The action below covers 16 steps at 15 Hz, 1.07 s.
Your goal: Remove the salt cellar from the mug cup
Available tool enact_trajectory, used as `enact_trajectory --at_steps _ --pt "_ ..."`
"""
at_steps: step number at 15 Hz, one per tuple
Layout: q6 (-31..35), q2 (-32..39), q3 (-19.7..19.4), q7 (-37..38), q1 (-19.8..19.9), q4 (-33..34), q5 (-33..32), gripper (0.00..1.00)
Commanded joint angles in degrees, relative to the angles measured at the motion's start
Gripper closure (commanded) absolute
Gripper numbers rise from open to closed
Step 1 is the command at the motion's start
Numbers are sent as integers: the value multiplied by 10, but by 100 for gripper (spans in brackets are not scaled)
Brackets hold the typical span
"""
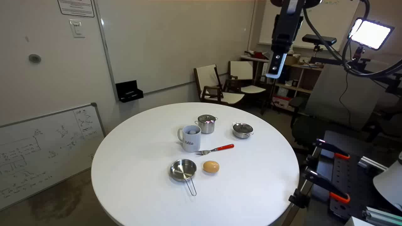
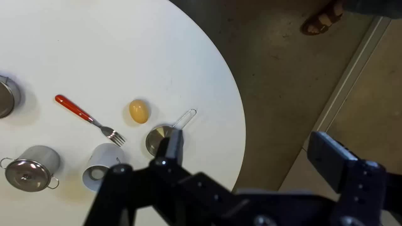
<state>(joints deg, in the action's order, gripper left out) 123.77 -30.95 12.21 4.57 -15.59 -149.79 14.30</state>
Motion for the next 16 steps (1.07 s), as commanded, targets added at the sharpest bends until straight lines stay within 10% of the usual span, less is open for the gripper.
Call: enact_trajectory --at_steps 1,10,16 --pt "-1 0 -1 1 -1 1 -1 0" --pt "240 146 10 0 16 -30 -32 0" --pt "254 200 14 63 51 -20 -132 0"
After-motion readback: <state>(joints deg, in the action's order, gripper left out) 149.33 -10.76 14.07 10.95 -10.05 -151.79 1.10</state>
